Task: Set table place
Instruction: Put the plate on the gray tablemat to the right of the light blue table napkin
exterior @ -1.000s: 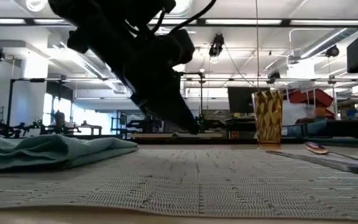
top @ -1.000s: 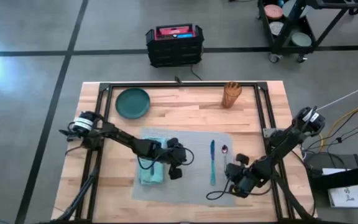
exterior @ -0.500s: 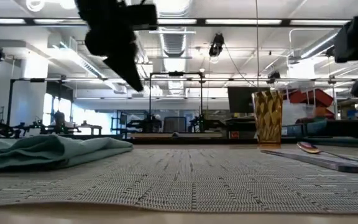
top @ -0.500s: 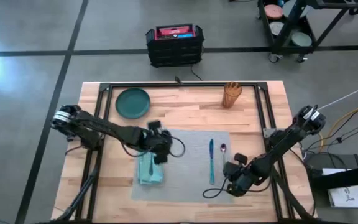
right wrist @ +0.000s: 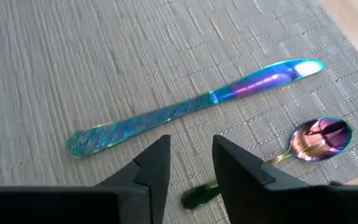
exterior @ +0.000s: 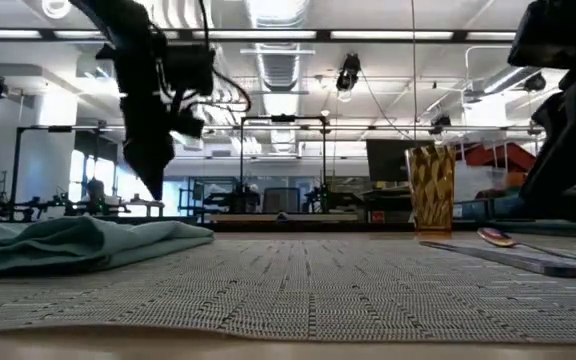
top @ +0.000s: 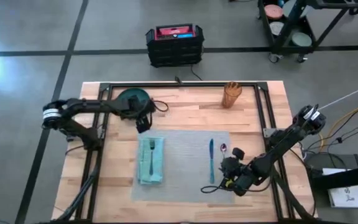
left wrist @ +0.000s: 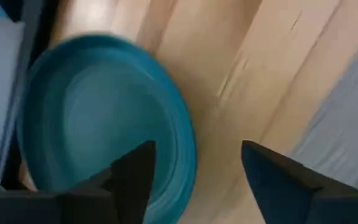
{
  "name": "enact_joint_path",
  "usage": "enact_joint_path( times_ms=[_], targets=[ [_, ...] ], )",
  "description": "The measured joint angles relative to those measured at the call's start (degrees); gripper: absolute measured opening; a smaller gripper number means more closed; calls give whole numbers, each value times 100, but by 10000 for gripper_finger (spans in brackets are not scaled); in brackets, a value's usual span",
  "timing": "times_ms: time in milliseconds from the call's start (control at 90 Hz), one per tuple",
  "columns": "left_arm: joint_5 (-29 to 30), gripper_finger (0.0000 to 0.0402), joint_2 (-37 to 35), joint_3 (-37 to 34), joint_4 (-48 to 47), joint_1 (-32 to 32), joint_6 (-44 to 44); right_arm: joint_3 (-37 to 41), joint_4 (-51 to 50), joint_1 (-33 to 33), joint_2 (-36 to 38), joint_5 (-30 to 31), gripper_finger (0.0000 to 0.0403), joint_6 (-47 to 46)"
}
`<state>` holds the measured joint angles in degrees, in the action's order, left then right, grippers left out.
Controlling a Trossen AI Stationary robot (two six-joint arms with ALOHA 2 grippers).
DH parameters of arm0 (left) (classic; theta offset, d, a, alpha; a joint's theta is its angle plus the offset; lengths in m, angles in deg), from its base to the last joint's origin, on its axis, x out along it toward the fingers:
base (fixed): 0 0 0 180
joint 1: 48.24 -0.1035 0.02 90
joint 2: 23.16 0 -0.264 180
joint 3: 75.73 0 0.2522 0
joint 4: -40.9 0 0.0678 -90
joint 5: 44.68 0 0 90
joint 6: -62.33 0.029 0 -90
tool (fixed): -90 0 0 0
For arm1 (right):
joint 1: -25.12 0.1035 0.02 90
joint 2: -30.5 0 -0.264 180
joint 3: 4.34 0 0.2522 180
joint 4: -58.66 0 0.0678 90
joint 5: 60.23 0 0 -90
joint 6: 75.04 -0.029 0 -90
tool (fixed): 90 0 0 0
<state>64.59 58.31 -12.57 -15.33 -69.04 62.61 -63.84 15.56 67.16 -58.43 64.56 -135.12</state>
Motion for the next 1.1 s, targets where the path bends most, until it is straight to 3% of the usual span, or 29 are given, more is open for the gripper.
enact_joint_path(
  times_ms=[333,711,867,1100],
  targets=[
    [-48,195,3,-811,1316,-601,482,29,1,2,-11,289,122,117],
    [-55,78,3,-1344,2155,-803,1250,87,9,6,-11,286,91,-256],
    [-44,10,3,-1261,1933,-803,1339,87,11,8,-11,278,78,-476],
    [222,1,3,-108,107,-405,1115,90,39,234,-106,273,56,-829]
  ],
)
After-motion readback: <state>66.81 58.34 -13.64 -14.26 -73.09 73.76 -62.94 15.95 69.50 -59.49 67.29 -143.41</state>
